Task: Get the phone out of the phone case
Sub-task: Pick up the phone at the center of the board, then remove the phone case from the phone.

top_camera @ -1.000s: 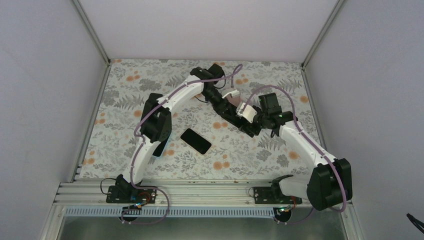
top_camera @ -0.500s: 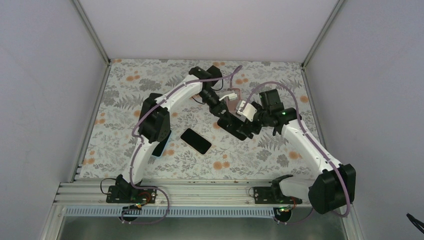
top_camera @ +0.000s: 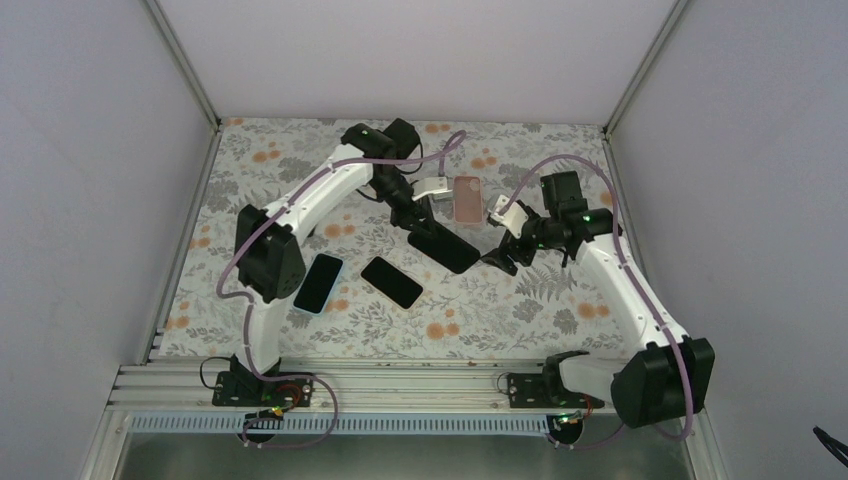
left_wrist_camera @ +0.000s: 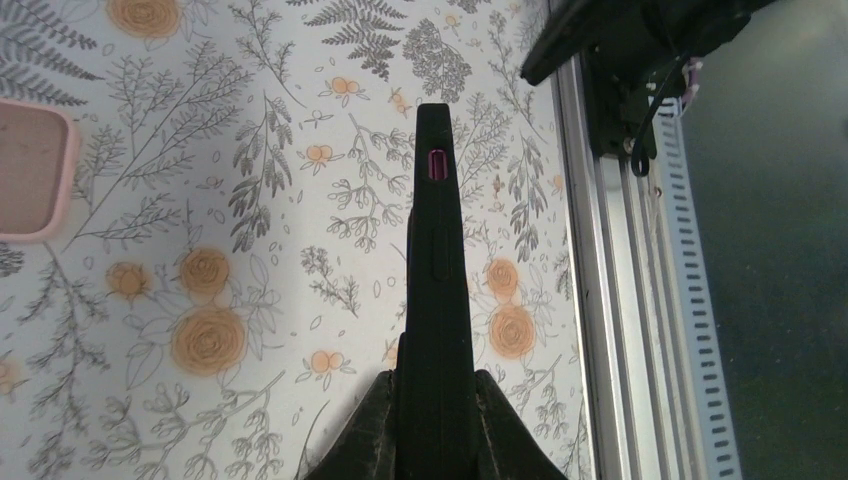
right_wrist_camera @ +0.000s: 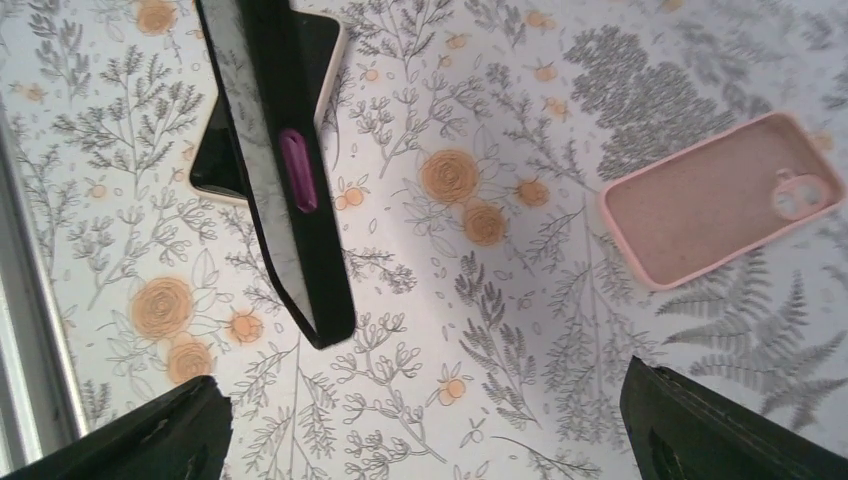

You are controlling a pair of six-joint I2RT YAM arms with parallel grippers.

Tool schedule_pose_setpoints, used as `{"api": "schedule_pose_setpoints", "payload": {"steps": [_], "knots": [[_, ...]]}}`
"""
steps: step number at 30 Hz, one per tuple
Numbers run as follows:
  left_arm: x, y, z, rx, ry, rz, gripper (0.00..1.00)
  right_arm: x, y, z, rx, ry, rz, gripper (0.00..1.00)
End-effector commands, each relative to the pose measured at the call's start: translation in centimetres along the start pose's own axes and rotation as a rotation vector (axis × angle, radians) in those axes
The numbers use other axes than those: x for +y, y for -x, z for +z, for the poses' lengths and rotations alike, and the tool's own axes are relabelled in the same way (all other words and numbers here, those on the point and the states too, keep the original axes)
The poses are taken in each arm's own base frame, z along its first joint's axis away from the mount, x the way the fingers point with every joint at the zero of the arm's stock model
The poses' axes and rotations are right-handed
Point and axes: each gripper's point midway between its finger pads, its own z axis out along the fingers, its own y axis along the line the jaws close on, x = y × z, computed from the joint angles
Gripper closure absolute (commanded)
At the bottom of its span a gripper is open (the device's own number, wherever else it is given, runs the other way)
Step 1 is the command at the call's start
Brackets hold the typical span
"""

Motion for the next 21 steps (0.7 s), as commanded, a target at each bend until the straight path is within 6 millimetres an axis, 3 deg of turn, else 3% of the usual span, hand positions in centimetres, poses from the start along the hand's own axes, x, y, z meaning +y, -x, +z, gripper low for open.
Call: {"api": "schedule_pose_setpoints", "payload": {"steps": [1, 13, 21], "knots": [[-1.8, 0.9, -2.5, -0.034, 0.069, 0.119, 0.98, 0.6, 0.5, 0.7, -0.021, 0.140, 0.024, 0.01], [-3.1, 0.8, -3.0, -0.071, 0.069, 0.145, 0.98, -1.5, 0.5, 3.4, 0.005, 0.177, 0.089, 0.06], [-1.9, 0.8, -2.8, -0.057, 0.112, 0.138, 0.98, -0.1, 0.1, 3.2, 0.010, 0.237, 0.071, 0.09]]}}
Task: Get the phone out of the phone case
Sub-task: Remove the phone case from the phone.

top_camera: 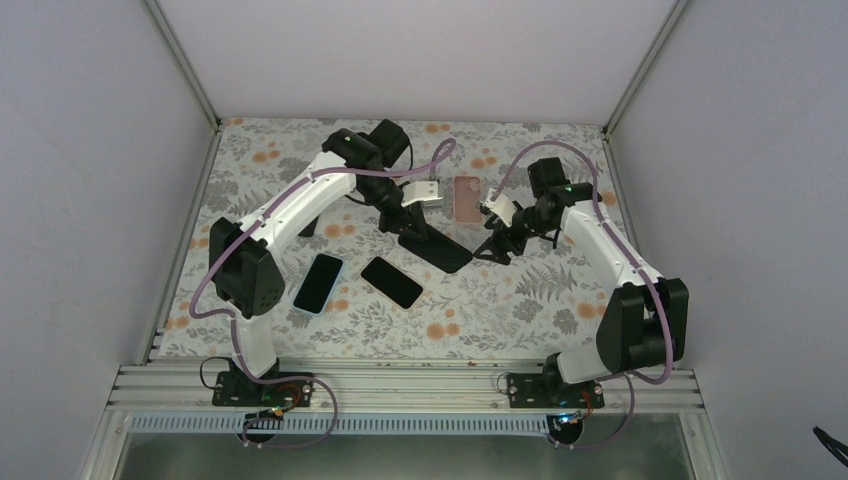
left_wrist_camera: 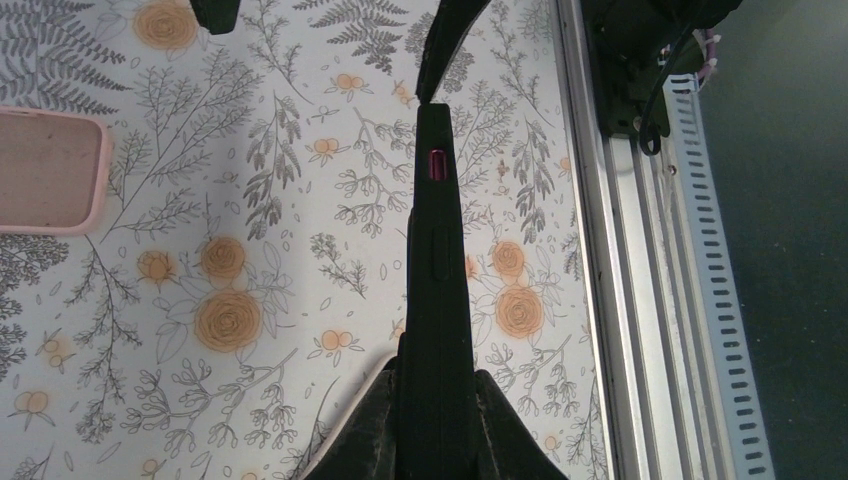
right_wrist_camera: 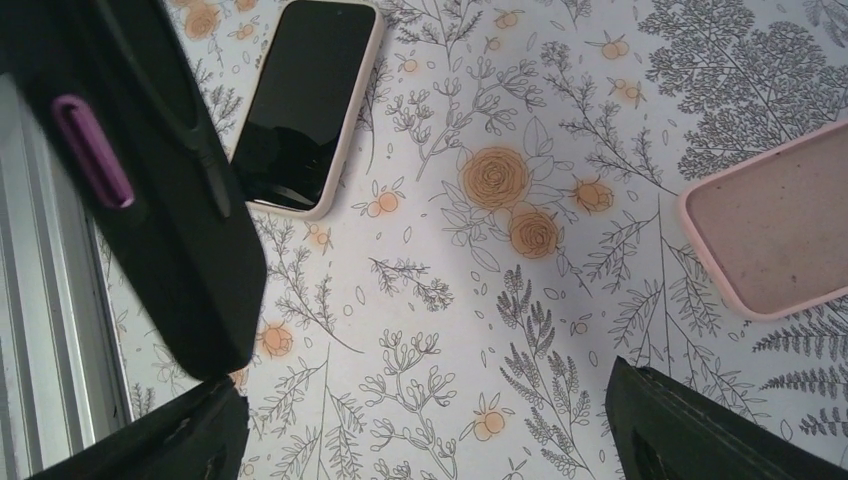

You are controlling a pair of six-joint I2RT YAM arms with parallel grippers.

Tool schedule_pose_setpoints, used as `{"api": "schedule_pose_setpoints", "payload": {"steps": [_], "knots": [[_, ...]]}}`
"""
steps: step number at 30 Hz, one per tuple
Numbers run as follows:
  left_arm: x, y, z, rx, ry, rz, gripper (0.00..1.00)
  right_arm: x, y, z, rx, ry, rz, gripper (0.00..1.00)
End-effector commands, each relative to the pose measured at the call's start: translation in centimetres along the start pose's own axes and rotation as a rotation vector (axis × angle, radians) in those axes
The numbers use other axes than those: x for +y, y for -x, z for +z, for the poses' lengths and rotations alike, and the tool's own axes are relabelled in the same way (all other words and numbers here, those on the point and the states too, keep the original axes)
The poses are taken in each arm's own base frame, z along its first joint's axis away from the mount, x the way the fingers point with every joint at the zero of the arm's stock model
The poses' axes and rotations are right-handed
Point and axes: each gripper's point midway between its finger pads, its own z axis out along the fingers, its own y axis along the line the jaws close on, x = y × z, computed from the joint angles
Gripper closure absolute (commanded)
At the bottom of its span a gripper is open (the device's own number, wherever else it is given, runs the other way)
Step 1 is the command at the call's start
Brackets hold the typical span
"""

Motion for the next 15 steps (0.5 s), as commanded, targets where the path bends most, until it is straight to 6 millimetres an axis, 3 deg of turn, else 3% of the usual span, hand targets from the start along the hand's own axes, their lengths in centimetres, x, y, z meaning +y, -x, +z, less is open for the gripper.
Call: {"api": "schedule_pose_setpoints", "payload": {"steps": [1, 8, 15], "knots": [[0.5, 1.6, -0.9, -0.057, 0.039, 0.055, 0.98, 1.0, 0.1, 0.0, -0.017, 0.056, -0.019, 0.09], [1.0, 2.2, -0.7, -0.065, 0.036, 0.048, 0.98, 1.7, -0.7, 0.6, 0.007, 0.110, -0.010, 0.13], [0.4, 2.3, -0.9, -0.070, 0.013, 0.052, 0.98, 0.1, -0.1, 0.7, -0.005, 0.046, -0.006, 0.14]]}}
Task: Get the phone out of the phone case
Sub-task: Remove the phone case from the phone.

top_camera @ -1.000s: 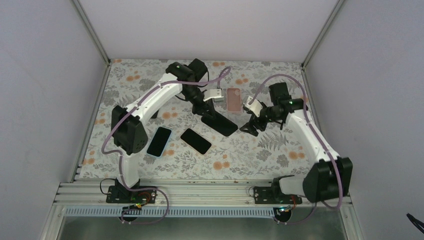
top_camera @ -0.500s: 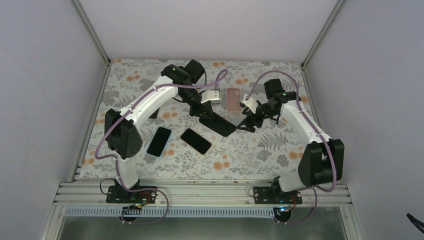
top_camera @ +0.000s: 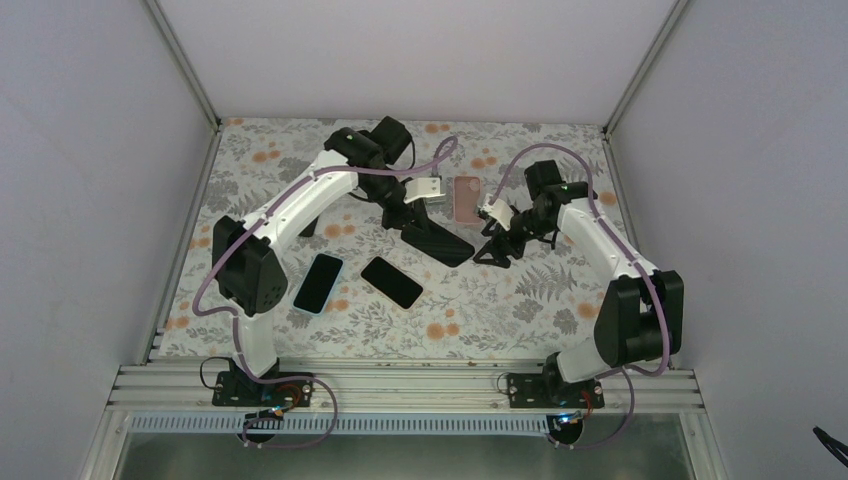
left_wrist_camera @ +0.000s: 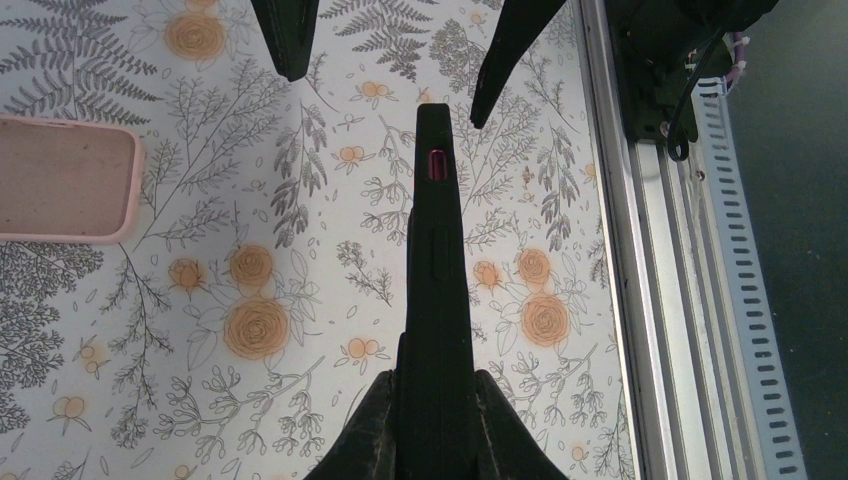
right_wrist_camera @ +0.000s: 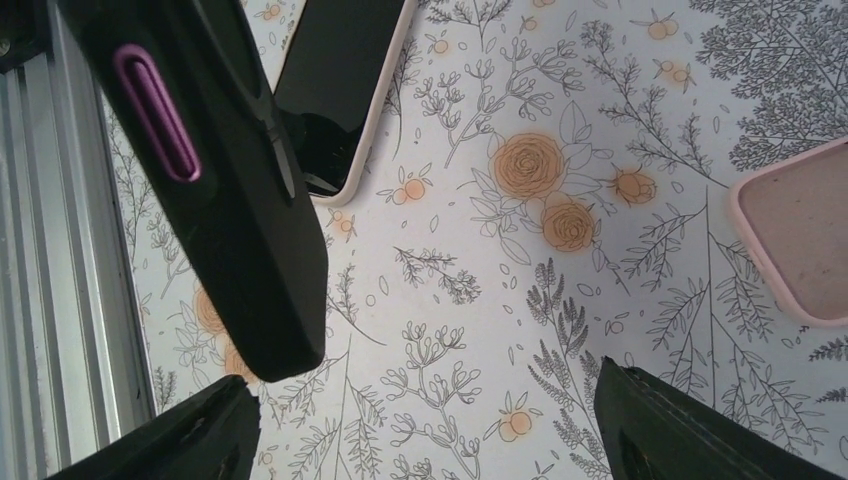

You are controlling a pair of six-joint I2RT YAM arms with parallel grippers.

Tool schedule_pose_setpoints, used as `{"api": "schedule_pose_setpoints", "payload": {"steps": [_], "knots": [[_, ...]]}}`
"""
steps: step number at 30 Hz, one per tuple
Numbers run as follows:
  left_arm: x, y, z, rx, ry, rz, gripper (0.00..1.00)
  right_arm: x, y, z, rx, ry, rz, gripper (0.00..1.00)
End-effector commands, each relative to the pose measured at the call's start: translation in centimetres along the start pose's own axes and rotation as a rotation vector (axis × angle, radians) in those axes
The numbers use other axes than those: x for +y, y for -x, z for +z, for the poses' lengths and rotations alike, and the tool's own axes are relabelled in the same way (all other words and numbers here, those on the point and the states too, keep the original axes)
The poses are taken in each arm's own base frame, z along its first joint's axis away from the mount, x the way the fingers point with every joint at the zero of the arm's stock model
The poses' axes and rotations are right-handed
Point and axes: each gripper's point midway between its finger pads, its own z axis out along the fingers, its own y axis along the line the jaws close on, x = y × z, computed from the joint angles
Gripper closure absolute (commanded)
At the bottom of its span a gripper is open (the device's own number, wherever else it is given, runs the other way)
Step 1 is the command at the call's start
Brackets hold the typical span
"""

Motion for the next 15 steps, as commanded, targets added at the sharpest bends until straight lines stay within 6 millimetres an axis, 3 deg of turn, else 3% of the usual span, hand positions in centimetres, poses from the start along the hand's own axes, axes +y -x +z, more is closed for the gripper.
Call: {"api": "schedule_pose_setpoints", "payload": {"steps": [1, 11, 15], "knots": [[-0.7, 1.8, -1.1, -0.064, -0.019, 0.037, 0.98, -1.0, 0.9, -0.2, -0.032, -0.033, -0.004, 0.14], [-1.9, 1.6, -1.4, -0.076, -0.044, 0.040, 0.98, -4.8, 1.4, 0.4, -0.019, -0.141, 0.023, 0.17], [-2.3, 1.5, -1.0, -0.076, -0.056, 0.038, 0.98, -5.3, 2.3, 0.4, -0.032, -0.123, 0.028, 0.17]]}}
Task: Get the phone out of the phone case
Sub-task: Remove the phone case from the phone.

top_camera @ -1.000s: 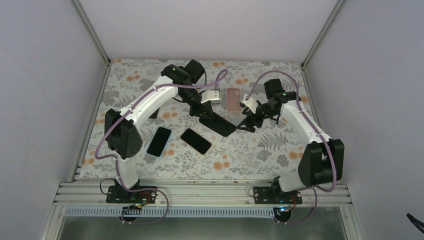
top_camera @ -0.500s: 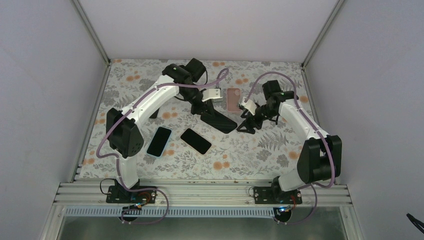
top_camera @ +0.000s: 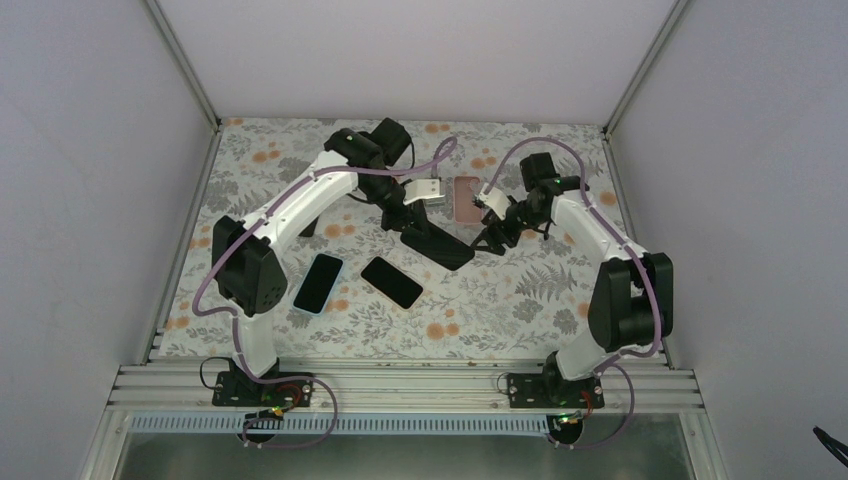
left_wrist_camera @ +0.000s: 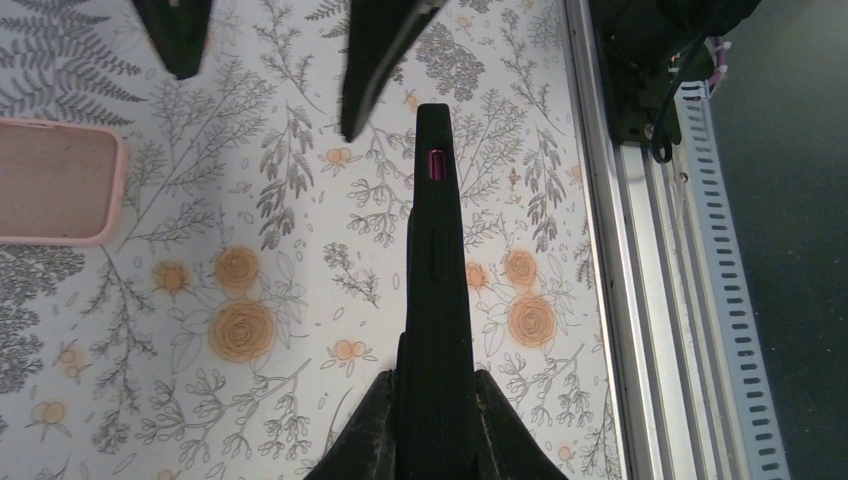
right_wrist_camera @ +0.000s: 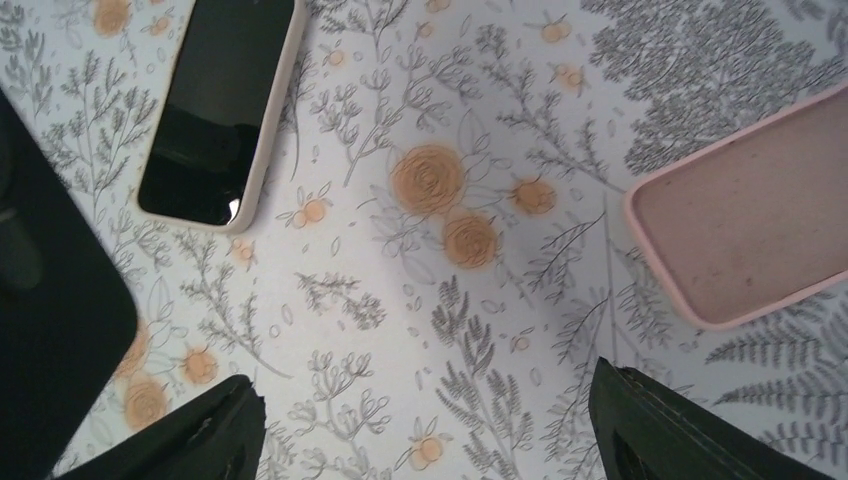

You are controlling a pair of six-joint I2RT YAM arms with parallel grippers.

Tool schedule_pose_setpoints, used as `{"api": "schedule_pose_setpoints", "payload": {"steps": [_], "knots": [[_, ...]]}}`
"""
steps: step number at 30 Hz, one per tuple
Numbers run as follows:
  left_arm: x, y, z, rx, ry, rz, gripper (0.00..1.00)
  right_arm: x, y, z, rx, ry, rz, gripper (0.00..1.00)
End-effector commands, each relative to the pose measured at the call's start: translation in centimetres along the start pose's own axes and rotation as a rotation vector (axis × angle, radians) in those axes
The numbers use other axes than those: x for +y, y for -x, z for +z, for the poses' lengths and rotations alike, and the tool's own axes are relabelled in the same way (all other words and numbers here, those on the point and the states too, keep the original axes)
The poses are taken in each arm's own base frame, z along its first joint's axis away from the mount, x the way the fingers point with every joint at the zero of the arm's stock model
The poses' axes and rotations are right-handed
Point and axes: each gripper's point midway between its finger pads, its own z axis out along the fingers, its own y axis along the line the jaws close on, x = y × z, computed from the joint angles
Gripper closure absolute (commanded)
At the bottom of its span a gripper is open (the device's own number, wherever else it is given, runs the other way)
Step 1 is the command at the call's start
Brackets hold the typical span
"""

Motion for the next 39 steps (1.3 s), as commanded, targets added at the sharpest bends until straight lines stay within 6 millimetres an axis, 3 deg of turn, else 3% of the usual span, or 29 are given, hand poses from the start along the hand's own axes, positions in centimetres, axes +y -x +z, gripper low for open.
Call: {"api": "schedule_pose_setpoints", "payload": {"steps": [1, 7, 12, 17, 26, 39], "knots": [[-1.9, 1.4, -0.8, -0.067, -0.035, 0.044, 0.98, -1.3, 2.1, -0.7, -0.044, -0.018, -0.009, 0.17], [-1.7, 1.1, -1.2, -0.053, 0.005, 0.056, 0.98, 0.4, 0.0, -1.0, 0.016, -0.012, -0.040, 0.16], [-1.5, 1.0, -1.7, -0.043, 0.035, 0.066, 0.98, 3.2, -2.6, -1.4, 0.091, 0.057, -0.066, 0.16], [-1.2, 1.3, -1.5, -0.054, 0.031, 0.062, 0.98, 4.6, -1.7, -1.7, 0.063, 0.090, -0.085, 0.16], [-0.9, 2.3, -1.4, -0.080, 0.020, 0.058, 0.98, 5.2, -0.4, -0.8, 0.030, 0.133, -0.081, 0.17], [-2.2, 2.5, -1.2, -0.103, -0.032, 0.062, 0.98, 2.4, 0.3, 0.6, 0.025, 0.070, -0.060, 0.18]]}}
